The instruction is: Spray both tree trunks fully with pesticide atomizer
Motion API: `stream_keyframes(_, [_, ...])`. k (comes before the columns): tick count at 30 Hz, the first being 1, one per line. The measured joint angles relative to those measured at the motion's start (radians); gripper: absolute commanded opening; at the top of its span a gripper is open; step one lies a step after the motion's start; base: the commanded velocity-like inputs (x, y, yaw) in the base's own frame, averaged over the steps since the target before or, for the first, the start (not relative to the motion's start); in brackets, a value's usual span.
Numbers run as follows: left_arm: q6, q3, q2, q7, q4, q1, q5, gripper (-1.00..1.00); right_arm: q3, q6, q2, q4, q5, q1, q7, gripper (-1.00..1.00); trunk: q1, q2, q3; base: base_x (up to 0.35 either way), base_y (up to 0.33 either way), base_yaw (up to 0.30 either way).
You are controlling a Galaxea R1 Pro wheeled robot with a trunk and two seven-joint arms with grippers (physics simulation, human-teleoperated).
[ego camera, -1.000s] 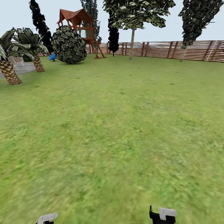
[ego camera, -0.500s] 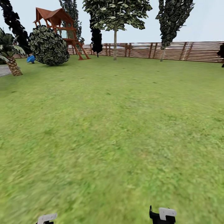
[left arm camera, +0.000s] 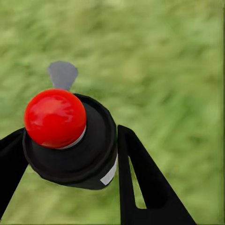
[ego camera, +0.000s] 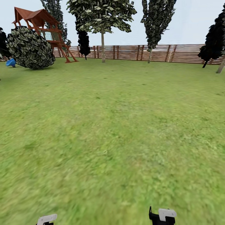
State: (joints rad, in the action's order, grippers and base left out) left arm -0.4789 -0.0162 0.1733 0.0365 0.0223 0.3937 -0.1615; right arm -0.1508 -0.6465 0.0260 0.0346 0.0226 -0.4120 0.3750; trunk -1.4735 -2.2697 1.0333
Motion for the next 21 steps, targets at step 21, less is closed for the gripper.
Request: stream_keyframes(21, [0.0, -0.001, 0.002, 0.001, 0.0, 0.0, -0.045, -1.0, -0.002, 0.0, 0.001, -0.001, -0.003, 0.0, -0.002, 1.0, 0.0, 0.0, -0.033, 0.336, 0.0, -0.001])
